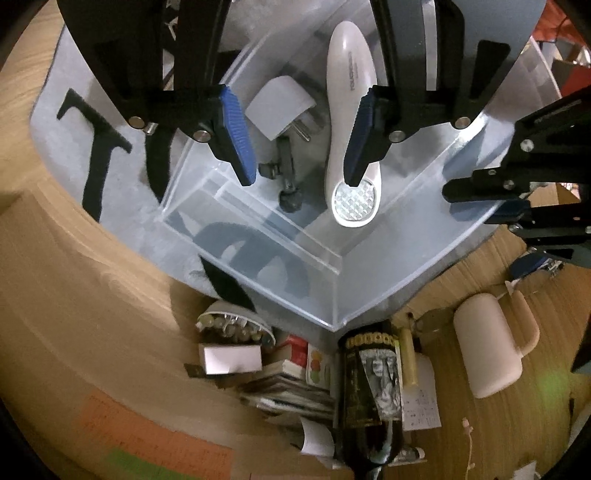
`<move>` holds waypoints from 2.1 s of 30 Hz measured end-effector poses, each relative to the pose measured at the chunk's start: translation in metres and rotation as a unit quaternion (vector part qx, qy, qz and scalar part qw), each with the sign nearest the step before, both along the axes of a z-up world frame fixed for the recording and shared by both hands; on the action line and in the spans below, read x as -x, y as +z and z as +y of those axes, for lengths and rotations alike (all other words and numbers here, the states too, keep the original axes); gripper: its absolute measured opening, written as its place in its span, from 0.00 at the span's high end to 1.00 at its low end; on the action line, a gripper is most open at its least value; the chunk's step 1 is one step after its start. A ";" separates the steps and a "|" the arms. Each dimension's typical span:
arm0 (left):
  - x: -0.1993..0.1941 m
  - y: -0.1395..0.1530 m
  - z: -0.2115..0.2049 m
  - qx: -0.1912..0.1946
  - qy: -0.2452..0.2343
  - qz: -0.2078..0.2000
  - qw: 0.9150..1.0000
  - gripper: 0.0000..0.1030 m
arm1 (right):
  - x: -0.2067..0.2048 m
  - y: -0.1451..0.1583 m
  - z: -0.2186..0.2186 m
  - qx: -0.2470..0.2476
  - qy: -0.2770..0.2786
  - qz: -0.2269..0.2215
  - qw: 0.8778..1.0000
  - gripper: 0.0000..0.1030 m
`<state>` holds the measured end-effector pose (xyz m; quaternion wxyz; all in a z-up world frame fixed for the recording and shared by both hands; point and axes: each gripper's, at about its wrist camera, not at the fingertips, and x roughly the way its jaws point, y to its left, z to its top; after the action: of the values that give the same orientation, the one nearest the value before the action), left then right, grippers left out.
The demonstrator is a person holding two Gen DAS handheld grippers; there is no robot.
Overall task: Organize rigid objects
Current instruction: 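Carry the black microphone into the clear box and open the right gripper, then move the right gripper to the gold-black device and grasp it, then carry the gold-black device into the clear box and open the right gripper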
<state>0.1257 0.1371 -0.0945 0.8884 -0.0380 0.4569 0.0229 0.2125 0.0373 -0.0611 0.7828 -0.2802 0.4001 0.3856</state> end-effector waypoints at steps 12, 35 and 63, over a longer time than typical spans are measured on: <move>0.000 0.000 0.000 -0.001 0.000 0.000 1.000 0.91 | 0.012 0.047 -0.029 -0.047 -0.013 -0.061 0.997 0.32; 0.000 0.000 0.000 -0.002 0.000 -0.001 1.000 0.91 | -0.014 0.024 -0.148 -0.017 -0.167 -0.041 0.985 0.31; 0.000 0.000 0.001 -0.002 -0.001 -0.001 1.000 0.90 | -0.005 -0.023 -0.206 -0.028 -0.226 0.023 0.973 0.79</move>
<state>0.1254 0.1386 -0.0947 0.8889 -0.0360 0.4561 0.0227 0.2172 -0.1684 -0.0837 0.8477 -0.1516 0.4602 0.2158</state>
